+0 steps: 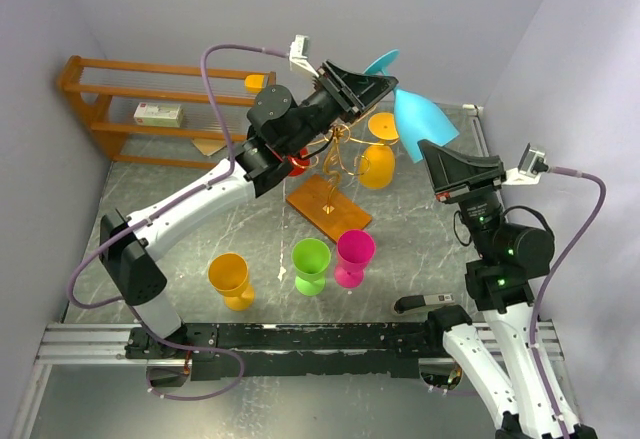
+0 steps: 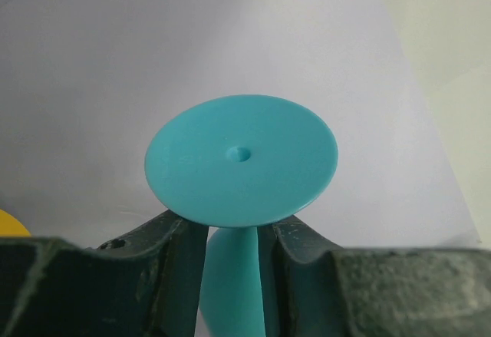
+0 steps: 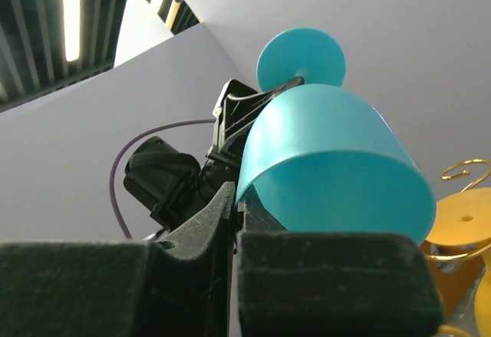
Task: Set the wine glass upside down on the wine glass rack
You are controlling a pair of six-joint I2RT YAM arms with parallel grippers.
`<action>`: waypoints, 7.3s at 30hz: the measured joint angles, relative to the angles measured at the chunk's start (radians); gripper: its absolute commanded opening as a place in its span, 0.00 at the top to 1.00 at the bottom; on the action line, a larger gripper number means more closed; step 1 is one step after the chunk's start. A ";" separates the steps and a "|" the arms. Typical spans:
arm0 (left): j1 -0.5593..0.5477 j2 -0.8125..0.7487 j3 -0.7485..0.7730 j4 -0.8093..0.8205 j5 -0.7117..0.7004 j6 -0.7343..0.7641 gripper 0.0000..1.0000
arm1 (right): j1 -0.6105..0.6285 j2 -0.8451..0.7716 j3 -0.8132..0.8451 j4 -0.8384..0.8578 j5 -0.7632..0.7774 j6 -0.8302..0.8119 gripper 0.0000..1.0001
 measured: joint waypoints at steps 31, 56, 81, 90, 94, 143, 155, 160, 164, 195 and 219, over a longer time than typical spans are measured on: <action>-0.008 -0.065 -0.121 0.153 0.062 0.304 0.93 | 0.001 -0.017 0.350 -0.745 0.167 -0.041 0.37; -0.080 -0.080 -0.203 0.245 0.593 0.799 0.93 | 0.001 0.182 0.583 -0.875 0.035 0.108 0.48; -0.114 -0.073 -0.184 0.136 0.615 0.940 0.56 | 0.001 0.167 0.606 -1.038 0.005 0.286 1.00; -0.119 -0.173 -0.248 0.026 0.503 0.911 0.31 | 0.001 0.133 0.615 -1.104 0.124 0.261 1.00; -0.119 -0.256 -0.280 -0.055 0.443 0.903 0.29 | 0.001 0.098 0.589 -1.123 0.209 0.253 1.00; -0.119 -0.770 -0.547 -0.523 -0.212 1.076 0.29 | 0.068 0.273 0.233 -0.650 0.106 0.412 1.00; -0.119 -0.761 -0.547 -0.525 -0.226 1.075 0.28 | 0.244 0.346 0.233 -0.624 0.262 0.368 1.00; -0.119 -0.754 -0.546 -0.531 -0.226 1.075 0.28 | 0.275 0.360 0.232 -0.597 0.263 0.362 1.00; -0.119 -0.754 -0.545 -0.540 -0.226 1.075 0.28 | 0.277 0.360 0.232 -0.559 0.239 0.343 1.00; -0.119 -0.754 -0.512 -0.564 -0.234 1.075 0.28 | 0.277 0.302 0.233 -0.669 0.137 0.277 1.00; -0.119 -0.718 -0.411 -0.687 -0.164 1.018 0.28 | 0.277 0.286 0.259 -0.763 0.264 0.169 0.50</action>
